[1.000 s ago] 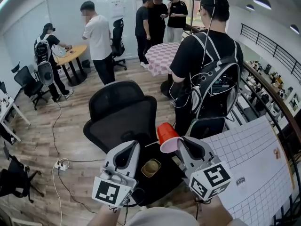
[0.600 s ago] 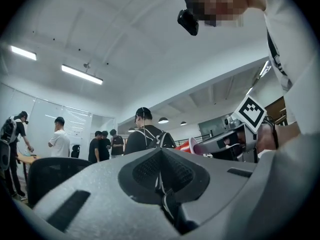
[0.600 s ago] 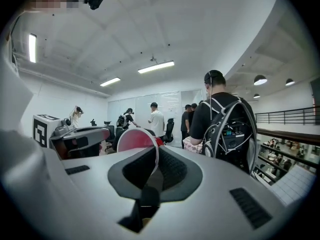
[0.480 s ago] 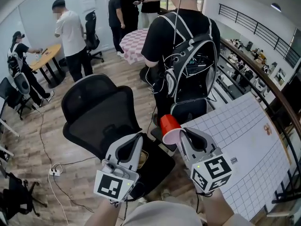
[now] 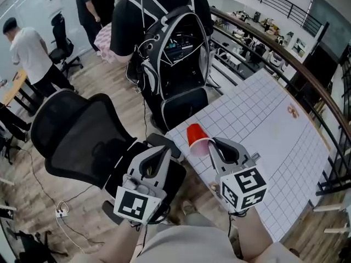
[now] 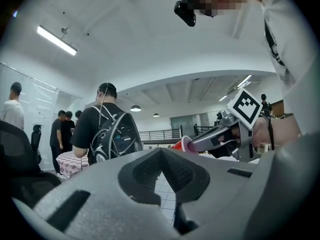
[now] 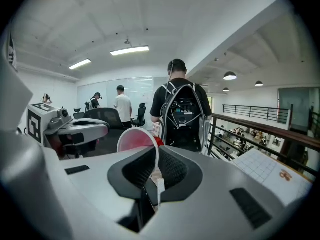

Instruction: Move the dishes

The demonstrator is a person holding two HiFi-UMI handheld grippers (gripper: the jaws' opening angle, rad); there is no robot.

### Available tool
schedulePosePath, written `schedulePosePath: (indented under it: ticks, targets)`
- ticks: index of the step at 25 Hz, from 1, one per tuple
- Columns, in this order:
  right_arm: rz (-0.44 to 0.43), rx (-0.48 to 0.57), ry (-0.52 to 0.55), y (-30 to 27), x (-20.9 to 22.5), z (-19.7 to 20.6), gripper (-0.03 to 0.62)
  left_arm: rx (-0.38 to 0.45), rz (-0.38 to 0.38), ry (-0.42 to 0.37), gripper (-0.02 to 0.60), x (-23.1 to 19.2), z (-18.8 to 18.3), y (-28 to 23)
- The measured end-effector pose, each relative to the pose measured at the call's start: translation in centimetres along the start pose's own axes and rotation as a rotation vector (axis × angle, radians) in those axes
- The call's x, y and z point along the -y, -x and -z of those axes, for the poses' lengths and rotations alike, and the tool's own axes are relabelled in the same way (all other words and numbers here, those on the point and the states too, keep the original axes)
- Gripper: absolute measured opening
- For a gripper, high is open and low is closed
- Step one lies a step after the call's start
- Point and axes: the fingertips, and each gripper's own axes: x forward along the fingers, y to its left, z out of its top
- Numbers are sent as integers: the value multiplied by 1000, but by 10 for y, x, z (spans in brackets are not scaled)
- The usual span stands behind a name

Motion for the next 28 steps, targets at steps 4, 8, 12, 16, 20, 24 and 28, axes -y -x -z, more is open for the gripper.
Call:
schedulePosePath:
  ticks: [4, 8, 12, 16, 20, 24, 28]
  targets:
    - [22, -72, -33, -4, 33, 30, 33, -26, 63, -20, 14, 19, 23, -36]
    - [42, -163, -75, -1, 57, 69, 33, -74, 140, -111, 14, 46, 58, -60]
    - [36, -257, -101, -6, 80, 110, 33, -119, 185, -58, 14, 62, 90, -84]
    - [34, -361, -148, -11, 92, 159, 32, -169, 227, -38, 14, 73, 127, -99]
    - [2, -472, -200, -20, 100, 206, 32, -230, 256, 12, 14, 77, 161, -115]
    - [-23, -552, -235, -25, 102, 244, 32, -285, 265, 24, 14, 79, 190, -122]
    - [-40, -640, -268, -26, 113, 287, 32, -333, 292, -2, 14, 92, 212, -132]
